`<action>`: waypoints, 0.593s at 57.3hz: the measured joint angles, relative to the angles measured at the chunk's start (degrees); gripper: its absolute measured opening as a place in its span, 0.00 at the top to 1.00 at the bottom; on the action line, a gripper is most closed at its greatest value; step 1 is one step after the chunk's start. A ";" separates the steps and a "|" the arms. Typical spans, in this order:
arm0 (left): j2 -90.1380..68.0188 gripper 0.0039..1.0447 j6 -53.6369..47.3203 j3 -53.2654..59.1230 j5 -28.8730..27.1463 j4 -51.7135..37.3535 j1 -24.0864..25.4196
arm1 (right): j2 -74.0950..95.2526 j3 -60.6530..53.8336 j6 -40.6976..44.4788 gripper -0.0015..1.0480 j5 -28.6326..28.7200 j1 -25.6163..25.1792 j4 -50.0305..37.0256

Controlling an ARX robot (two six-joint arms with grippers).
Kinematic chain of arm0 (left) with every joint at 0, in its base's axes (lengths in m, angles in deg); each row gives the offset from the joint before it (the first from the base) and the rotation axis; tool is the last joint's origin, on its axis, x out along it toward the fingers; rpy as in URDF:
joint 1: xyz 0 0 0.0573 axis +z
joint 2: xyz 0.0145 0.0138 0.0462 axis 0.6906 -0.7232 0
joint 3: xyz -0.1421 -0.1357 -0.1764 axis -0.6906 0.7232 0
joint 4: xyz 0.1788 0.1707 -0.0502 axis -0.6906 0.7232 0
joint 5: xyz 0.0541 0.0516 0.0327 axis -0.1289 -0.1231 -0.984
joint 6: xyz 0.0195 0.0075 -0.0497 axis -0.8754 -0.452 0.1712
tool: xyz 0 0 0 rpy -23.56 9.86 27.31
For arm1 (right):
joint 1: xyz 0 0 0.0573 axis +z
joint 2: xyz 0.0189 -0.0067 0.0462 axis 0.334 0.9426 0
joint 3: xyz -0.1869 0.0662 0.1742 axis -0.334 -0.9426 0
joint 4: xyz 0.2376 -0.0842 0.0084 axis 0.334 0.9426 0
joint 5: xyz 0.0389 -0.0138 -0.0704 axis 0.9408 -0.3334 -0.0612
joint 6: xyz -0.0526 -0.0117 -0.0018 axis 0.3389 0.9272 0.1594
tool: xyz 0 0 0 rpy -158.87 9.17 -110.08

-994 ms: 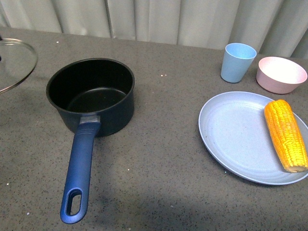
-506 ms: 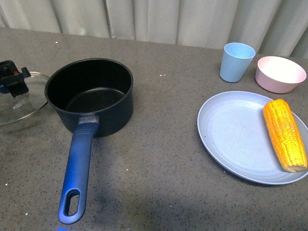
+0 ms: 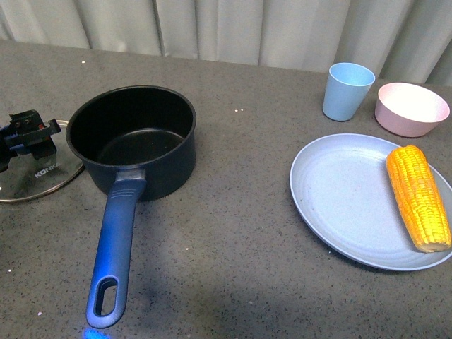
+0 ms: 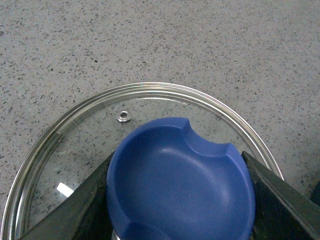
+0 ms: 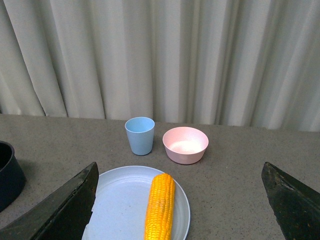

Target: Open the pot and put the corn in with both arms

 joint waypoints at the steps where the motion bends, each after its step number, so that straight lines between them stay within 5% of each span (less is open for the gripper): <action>1: -0.02 0.41 0.02 -0.04 0.00 0.00 -0.04 | 0.00 0.00 0.00 0.09 0.00 0.00 0.00; 17: 6.36 0.05 0.44 3.34 0.02 1.27 -0.15 | 0.00 0.00 0.00 0.09 0.00 0.00 0.00; 34: 26.18 0.06 -0.15 13.77 -2.43 5.11 -0.39 | 0.02 0.00 0.00 0.09 0.00 0.00 0.00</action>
